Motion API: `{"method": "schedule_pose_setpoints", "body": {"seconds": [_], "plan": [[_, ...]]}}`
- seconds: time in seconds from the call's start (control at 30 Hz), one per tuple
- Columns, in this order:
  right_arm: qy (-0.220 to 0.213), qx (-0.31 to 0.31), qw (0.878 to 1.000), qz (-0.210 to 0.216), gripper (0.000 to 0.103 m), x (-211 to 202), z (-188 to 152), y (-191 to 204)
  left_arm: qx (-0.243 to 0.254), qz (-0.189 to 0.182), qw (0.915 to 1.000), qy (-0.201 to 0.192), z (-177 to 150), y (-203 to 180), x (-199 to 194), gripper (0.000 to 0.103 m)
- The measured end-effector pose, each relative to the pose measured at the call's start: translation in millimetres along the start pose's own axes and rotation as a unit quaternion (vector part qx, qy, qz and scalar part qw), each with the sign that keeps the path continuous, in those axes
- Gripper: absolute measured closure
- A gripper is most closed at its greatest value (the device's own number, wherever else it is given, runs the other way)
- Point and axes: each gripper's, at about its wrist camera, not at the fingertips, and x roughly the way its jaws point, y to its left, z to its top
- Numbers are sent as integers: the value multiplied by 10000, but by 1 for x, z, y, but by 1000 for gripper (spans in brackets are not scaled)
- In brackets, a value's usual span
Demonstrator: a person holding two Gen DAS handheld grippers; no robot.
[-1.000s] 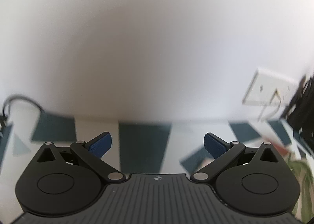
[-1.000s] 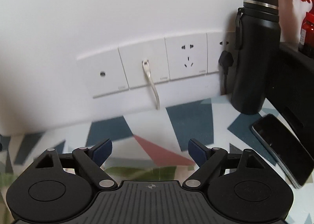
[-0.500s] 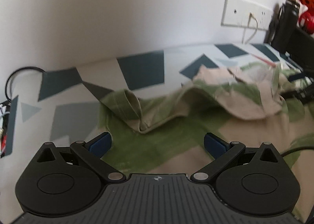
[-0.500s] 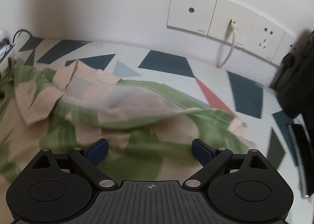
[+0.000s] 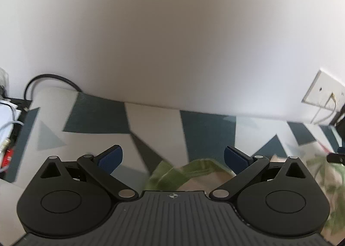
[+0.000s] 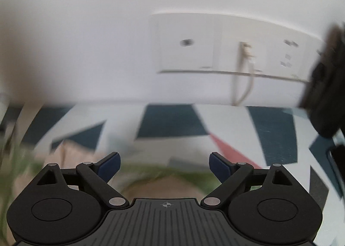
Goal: Fold clothes
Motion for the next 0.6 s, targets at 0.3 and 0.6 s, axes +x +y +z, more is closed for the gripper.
{"method": "schedule_pose_setpoints", "body": {"seconds": [0.3, 0.6], "plan": [[548, -1252, 9890, 558, 5, -14, -42, 44, 1054, -319, 9920, 614, -29, -20, -15, 1], [306, -1000, 9941, 302, 6, 31, -3, 57, 1685, -91, 9851, 331, -5, -60, 24, 0]]}}
